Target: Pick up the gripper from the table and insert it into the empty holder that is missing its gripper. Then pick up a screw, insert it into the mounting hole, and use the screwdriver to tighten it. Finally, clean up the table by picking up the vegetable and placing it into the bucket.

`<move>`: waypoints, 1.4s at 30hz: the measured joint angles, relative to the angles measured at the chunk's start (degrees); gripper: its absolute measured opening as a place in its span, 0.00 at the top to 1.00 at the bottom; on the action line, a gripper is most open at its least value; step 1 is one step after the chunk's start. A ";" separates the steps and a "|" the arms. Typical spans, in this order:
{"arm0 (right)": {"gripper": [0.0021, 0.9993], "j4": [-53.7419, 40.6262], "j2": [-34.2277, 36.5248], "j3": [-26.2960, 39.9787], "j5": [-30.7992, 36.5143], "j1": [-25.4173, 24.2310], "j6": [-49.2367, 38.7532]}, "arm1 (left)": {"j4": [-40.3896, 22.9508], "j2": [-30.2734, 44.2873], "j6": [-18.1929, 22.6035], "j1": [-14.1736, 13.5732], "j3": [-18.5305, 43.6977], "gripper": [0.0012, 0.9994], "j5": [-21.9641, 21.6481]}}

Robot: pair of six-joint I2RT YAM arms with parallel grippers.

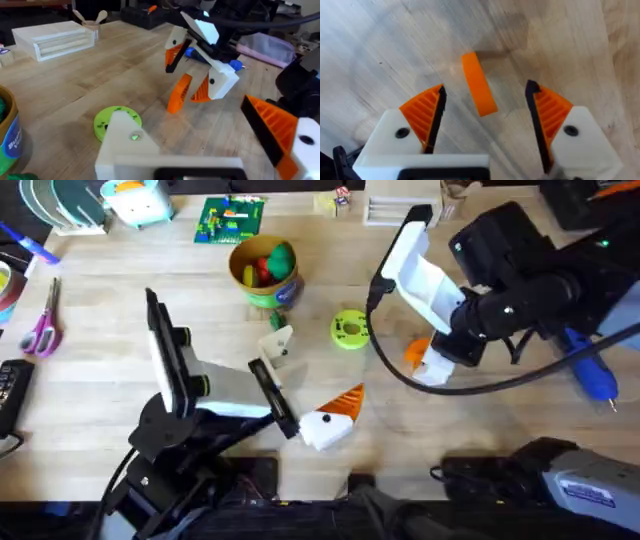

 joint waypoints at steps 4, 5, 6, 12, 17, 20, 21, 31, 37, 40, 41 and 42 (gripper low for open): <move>0.21 -0.86 0.00 0.00 -0.12 0.00 -0.31 | 0.00 0.00 0.00 0.00 0.01 0.01 0.02; 0.27 -0.83 0.00 0.00 -0.17 0.00 -0.34 | 0.00 0.00 0.00 0.00 0.00 0.01 0.02; 0.32 -0.80 0.00 0.00 -0.17 0.00 -0.41 | 0.00 0.00 0.00 0.00 0.02 0.01 0.02; 0.63 -0.76 0.00 0.00 -0.19 0.00 -0.75 | 0.00 0.00 0.00 0.00 0.02 0.01 0.02; 0.99 -0.56 0.00 0.11 -0.21 0.00 -0.70 | 0.00 0.00 0.00 0.00 0.00 0.01 0.02; 0.99 -0.76 -0.03 0.49 -0.19 0.00 -0.60 | 0.00 0.00 0.00 0.00 0.00 0.01 0.02; 0.99 -0.78 -0.29 0.85 -0.19 0.00 -0.23 | 0.00 0.00 0.00 0.00 0.02 0.01 0.01; 0.99 0.42 -9.34 10.92 -0.22 -0.06 15.21 | 0.00 0.00 0.00 0.00 0.00 0.01 0.02; 0.99 0.19 -12.63 11.23 -6.53 -2.92 30.46 | 0.00 0.00 0.00 0.00 0.00 0.01 0.02; 0.99 2.46 -12.19 10.04 -15.53 -4.73 35.35 | 0.00 0.00 0.00 0.00 0.00 0.01 0.02; 0.99 3.22 -11.85 9.57 -18.58 -5.13 36.46 | 0.00 0.00 0.00 0.00 0.01 0.01 0.01; 0.99 3.98 -11.27 9.03 -22.09 -5.49 37.50 | 0.00 0.00 0.00 0.00 0.02 0.01 0.02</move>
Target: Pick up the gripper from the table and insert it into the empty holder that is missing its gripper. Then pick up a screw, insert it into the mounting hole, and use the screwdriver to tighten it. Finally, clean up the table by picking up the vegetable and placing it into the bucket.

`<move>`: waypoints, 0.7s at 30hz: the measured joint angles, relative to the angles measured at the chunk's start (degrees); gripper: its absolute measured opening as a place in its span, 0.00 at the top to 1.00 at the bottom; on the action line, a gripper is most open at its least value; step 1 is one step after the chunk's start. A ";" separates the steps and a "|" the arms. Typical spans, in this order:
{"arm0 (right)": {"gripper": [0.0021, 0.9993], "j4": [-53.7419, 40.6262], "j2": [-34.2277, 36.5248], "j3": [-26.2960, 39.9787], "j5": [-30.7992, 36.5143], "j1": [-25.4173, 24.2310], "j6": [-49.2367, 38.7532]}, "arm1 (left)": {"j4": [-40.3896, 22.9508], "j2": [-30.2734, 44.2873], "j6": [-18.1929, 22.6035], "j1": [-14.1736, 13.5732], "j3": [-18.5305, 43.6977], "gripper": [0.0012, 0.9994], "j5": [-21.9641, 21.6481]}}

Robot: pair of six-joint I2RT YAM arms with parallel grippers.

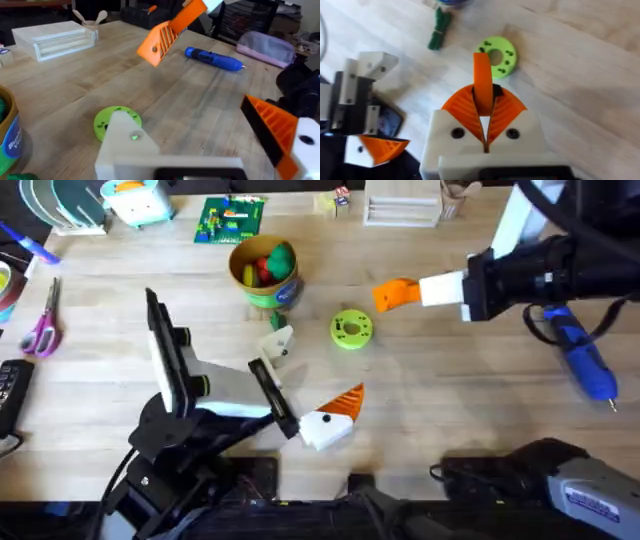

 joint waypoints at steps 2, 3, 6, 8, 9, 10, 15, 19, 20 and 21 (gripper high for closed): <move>0.99 0.96 1.61 -0.85 -6.66 -0.31 1.55 | 0.00 0.00 0.00 0.00 0.00 0.01 -0.01; 0.99 1.20 2.61 -1.05 -9.81 -0.34 2.17 | 0.00 0.00 0.00 0.00 -0.02 0.01 0.00; 0.99 1.82 6.31 -1.19 -19.12 -0.39 3.36 | 0.00 0.00 0.00 0.00 -0.02 0.01 -0.02; 0.99 2.62 8.82 -1.20 -24.39 -0.39 3.86 | 0.00 0.00 0.00 0.00 0.00 0.01 0.00; 0.99 3.43 10.53 -1.20 -27.64 -0.39 3.95 | 0.00 0.00 0.00 0.00 -0.01 0.01 -0.01; 0.99 4.16 11.85 -1.20 -30.12 -0.39 4.12 | 0.00 0.00 0.00 0.00 -0.02 0.01 0.00; 0.99 8.04 18.73 -1.20 -41.15 -0.37 6.86 | 0.00 0.00 0.00 0.00 0.00 0.01 -0.01; 0.99 9.56 22.60 -1.20 -46.02 -0.25 8.64 | 0.00 0.00 0.00 0.00 -0.01 0.01 0.00; 0.99 9.69 23.29 -1.20 -46.90 -0.12 9.00 | 0.00 0.00 0.00 0.00 0.00 0.01 0.00; 0.99 9.72 23.81 -1.20 -47.58 0.03 9.23 | 0.00 0.00 0.00 0.00 -0.02 0.01 -0.02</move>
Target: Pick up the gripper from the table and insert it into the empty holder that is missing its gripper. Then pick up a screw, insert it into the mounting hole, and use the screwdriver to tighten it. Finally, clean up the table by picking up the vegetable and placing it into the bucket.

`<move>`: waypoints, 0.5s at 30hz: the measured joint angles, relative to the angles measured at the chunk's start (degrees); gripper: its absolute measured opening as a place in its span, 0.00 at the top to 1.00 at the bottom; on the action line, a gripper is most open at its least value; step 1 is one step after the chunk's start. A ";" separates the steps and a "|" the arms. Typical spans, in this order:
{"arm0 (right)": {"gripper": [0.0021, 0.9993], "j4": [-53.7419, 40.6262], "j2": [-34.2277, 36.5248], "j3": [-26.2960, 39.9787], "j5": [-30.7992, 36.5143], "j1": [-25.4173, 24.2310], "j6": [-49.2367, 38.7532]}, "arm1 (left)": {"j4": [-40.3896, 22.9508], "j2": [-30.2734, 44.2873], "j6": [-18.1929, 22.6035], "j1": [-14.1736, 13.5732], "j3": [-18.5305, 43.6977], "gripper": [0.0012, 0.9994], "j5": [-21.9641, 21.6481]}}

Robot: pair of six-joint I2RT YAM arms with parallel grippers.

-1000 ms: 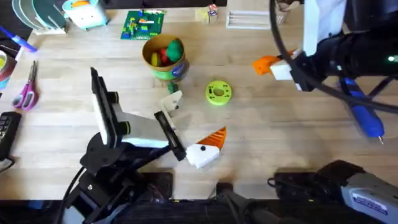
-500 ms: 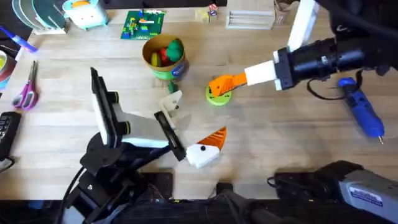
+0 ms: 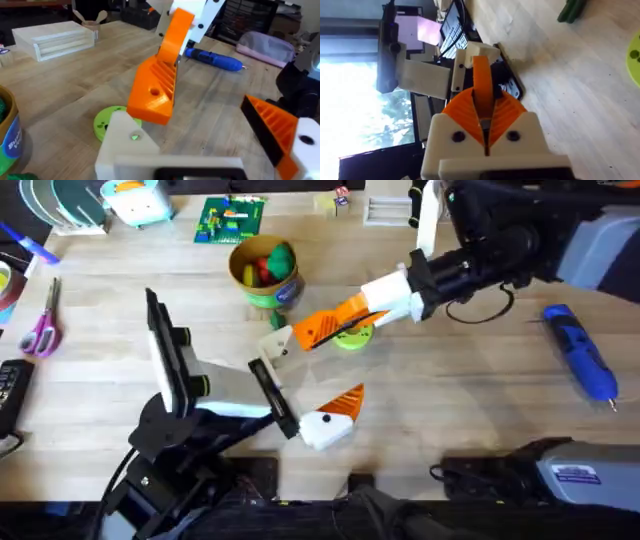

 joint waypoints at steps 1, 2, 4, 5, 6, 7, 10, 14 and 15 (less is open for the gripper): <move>0.99 0.03 0.51 0.00 -0.58 0.11 0.27 | 0.00 0.00 0.00 0.00 0.02 0.01 0.02; 0.99 0.06 0.84 0.00 -0.97 0.18 0.54 | 0.00 0.00 0.00 0.00 0.01 0.01 0.02; 0.99 0.16 1.34 0.00 -1.74 0.26 1.00 | 0.00 0.00 0.00 0.00 0.02 0.01 0.00; 0.99 0.17 1.44 0.00 -1.95 0.26 1.11 | 0.00 0.00 0.00 0.00 0.01 0.01 0.00; 0.99 0.18 1.47 0.00 -2.10 0.26 1.30 | 0.00 0.00 0.00 0.00 0.02 0.01 0.00; 0.99 0.20 1.47 0.00 -2.22 0.26 1.36 | 0.00 0.00 0.00 0.00 0.02 0.01 0.00; 0.99 0.24 1.47 0.00 -2.52 0.26 1.69 | 0.00 0.00 0.00 0.00 0.00 0.01 0.00; 0.99 -0.71 1.47 0.00 -1.34 0.69 1.75 | 0.00 0.00 0.00 0.00 0.00 0.01 0.02; 0.99 -0.91 1.47 -0.01 -1.00 0.96 1.75 | 0.00 -0.01 0.00 0.00 0.01 0.01 0.02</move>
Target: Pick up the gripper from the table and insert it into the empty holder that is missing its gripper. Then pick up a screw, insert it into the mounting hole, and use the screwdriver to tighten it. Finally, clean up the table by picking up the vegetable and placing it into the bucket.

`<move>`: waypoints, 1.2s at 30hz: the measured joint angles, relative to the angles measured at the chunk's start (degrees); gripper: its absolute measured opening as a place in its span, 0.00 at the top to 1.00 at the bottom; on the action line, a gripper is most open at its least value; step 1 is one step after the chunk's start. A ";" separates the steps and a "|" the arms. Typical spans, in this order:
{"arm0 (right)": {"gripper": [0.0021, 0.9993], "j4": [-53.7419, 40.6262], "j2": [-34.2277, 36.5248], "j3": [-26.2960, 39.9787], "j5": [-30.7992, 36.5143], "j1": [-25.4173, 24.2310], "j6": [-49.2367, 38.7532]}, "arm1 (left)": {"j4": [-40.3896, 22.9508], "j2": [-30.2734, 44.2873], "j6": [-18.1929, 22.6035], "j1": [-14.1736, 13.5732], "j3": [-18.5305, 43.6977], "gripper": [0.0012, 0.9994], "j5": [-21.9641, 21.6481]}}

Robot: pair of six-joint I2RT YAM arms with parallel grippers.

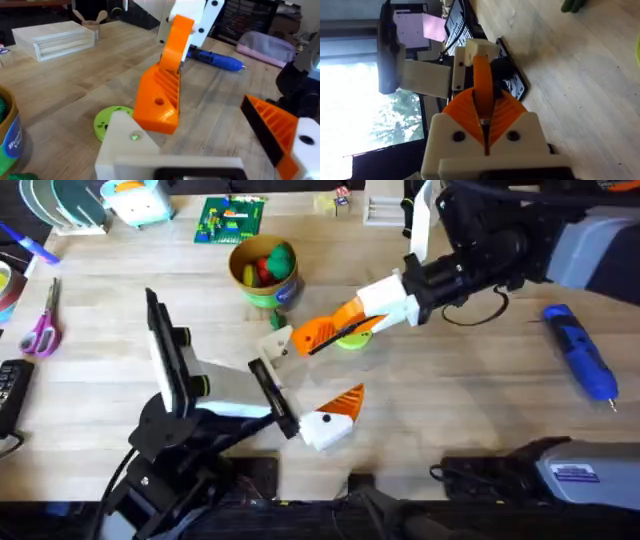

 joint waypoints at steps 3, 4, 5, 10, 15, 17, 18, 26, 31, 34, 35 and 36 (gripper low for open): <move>0.99 0.01 0.00 -0.01 0.74 1.08 -0.02 | 0.00 0.01 -0.02 0.00 0.00 0.01 -0.23; 0.99 0.01 0.00 -0.01 0.93 1.39 -0.02 | 0.00 0.01 -0.02 0.00 0.01 0.01 -0.30; 0.99 0.01 0.00 -0.01 1.06 1.64 -0.02 | 0.00 0.01 -0.02 0.00 -0.01 0.01 -0.42; 0.99 0.03 0.00 -0.01 1.16 2.13 -0.01 | 0.00 0.01 -0.02 0.00 0.00 0.01 -0.46; 0.99 0.15 0.00 -0.01 2.47 2.25 0.20 | 0.00 0.01 -0.02 0.00 -0.01 0.01 -0.37; 0.99 0.45 0.00 -0.01 2.65 2.25 0.52 | -0.02 0.01 -0.02 0.00 -0.01 0.01 -0.39; 0.99 0.91 0.00 -0.01 2.72 2.25 0.80 | -0.02 0.01 -0.02 0.00 0.01 0.01 -0.42; 0.99 9.34 -0.01 -0.54 2.52 2.36 6.95 | 0.13 -0.01 0.09 0.17 -0.01 0.01 -1.58; 0.99 10.08 0.47 -0.62 2.48 2.98 10.52 | 0.03 -0.05 0.10 0.17 -0.01 0.01 -2.42; 0.99 10.83 2.10 -0.62 1.83 3.59 12.98 | -0.15 -0.05 -0.33 0.40 0.01 0.01 -3.66; 0.99 11.35 2.71 -0.62 1.44 3.80 13.92 | -0.17 -0.03 -0.49 0.52 0.00 0.01 -4.01; 0.99 11.86 3.26 -0.62 1.04 4.02 14.70 | -0.21 -0.03 -0.66 0.65 0.00 0.01 -4.40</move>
